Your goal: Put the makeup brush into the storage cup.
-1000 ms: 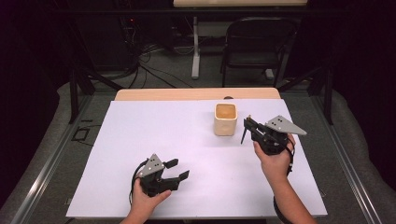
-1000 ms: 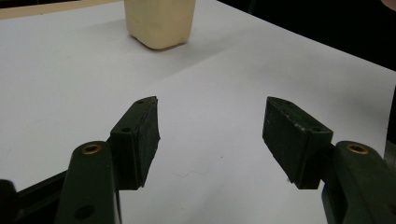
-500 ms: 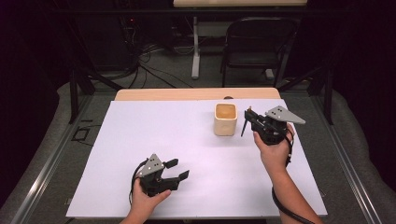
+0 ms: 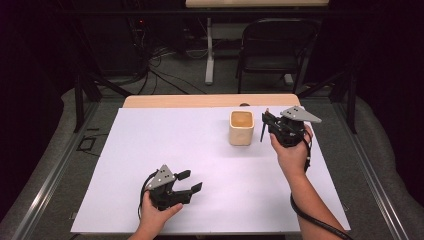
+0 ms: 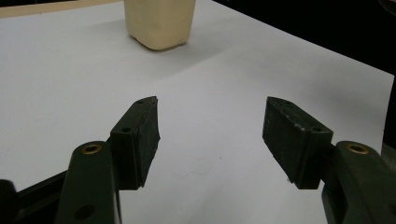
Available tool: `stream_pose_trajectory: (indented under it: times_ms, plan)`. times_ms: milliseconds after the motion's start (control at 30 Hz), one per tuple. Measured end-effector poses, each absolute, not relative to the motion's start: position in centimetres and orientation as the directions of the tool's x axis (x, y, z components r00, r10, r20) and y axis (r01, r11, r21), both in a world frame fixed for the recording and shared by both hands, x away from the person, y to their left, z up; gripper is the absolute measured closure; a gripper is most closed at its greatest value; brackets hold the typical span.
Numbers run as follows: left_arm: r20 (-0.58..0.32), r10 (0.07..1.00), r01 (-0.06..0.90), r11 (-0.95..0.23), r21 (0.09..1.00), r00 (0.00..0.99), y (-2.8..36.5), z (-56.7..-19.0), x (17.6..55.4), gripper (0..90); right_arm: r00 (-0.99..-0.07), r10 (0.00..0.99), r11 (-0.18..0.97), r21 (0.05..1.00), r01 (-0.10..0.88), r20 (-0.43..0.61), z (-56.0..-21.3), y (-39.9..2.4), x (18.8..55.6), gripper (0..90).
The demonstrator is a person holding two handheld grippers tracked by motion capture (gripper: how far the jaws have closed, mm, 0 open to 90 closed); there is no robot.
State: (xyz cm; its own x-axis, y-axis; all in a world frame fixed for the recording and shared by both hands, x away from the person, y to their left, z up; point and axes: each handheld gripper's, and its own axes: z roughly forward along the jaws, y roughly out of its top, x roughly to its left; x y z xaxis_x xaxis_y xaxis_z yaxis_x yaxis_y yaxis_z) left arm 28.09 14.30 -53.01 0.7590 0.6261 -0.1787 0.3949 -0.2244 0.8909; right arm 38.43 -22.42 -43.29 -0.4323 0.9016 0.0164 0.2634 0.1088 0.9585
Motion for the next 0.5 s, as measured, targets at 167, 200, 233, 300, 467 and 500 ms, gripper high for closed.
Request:
stream_pose_trajectory:
  times_ms: [167, 200, 233, 300, 467, 500]
  plan:
    - [-0.176, 0.626, 0.392, -0.224, 0.892, 0.760, 14.3, -53.0, 28.1, 36.5, -0.418, 0.908, 0.095, 0.956, 0.277, 0.030, -43.1, -22.6, 39.2, 83.4]
    - [-0.176, 0.626, 0.392, -0.224, 0.892, 0.760, 14.3, -53.0, 28.1, 36.5, -0.417, 0.908, 0.099, 0.955, 0.281, 0.028, -43.1, -22.7, 39.3, 83.4]
    - [-0.176, 0.626, 0.392, -0.225, 0.892, 0.760, 14.3, -53.0, 28.1, 36.4, -0.414, 0.910, 0.098, 0.954, 0.285, 0.030, -43.0, -22.7, 39.4, 83.4]
    - [-0.176, 0.625, 0.391, -0.225, 0.892, 0.761, 14.3, -53.0, 28.1, 36.4, -0.411, 0.911, 0.095, 0.953, 0.287, 0.032, -43.0, -22.8, 39.6, 83.4]
    - [-0.175, 0.625, 0.391, -0.226, 0.892, 0.761, 14.3, -53.0, 28.1, 36.4, -0.405, 0.914, 0.100, 0.950, 0.294, 0.029, -42.8, -22.9, 40.3, 83.4]
    - [-0.175, 0.625, 0.391, -0.226, 0.892, 0.760, 14.3, -53.0, 28.1, 36.4, -0.402, 0.915, 0.095, 0.950, 0.298, 0.034, -42.8, -22.9, 40.4, 83.4]
